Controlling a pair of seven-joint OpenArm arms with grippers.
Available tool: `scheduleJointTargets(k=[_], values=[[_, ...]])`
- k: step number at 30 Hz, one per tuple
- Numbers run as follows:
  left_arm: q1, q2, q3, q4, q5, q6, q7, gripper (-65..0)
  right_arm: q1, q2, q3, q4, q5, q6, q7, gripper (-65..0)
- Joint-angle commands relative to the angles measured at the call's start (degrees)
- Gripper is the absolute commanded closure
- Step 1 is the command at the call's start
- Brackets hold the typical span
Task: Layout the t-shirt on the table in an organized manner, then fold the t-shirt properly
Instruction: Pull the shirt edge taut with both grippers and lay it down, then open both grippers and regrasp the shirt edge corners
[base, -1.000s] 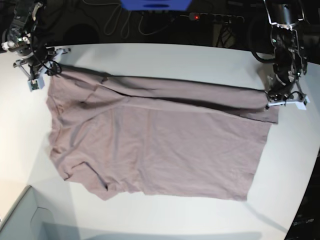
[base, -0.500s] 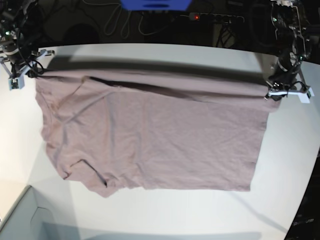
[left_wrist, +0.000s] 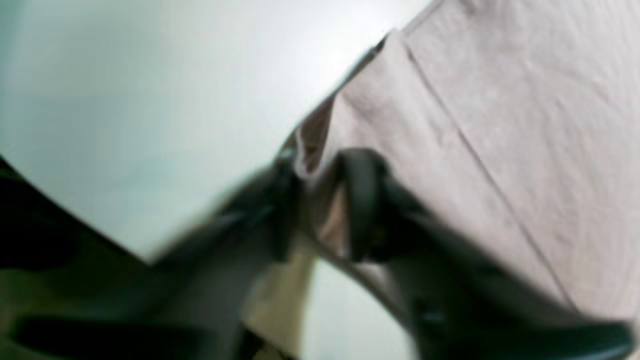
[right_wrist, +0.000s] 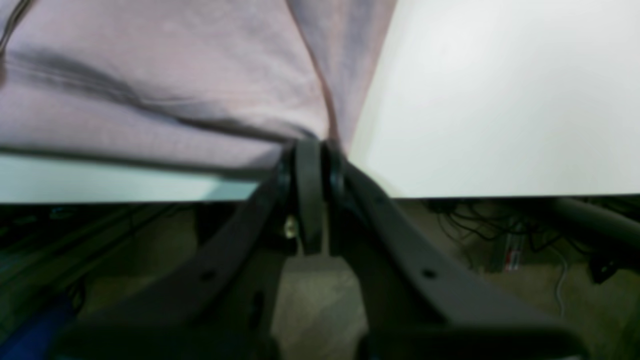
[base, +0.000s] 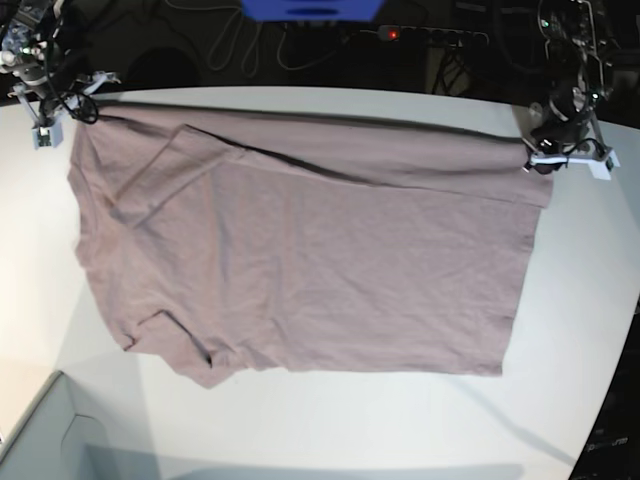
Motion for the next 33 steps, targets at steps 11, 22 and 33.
scheduleJointTargets(k=[11,22,33], values=[[2.76,2.11,-7.13,11.79,-0.23,-0.14,5.31,-32.6,0.49,-2.54,9.42,10.96,0.54,0.65,0.70,-26.8],[-7.97,4.31,-11.44,4.67,0.29,-0.14,5.31,-32.7,4.00,-3.95,-0.78,12.90,0.45,0.65,0.17,-35.8],[-15.62,3.25,-7.30,-8.69,0.38,0.03,5.14,-32.8,15.87,-4.03,-2.71,5.51,-9.13,0.65,0.17,-35.8]])
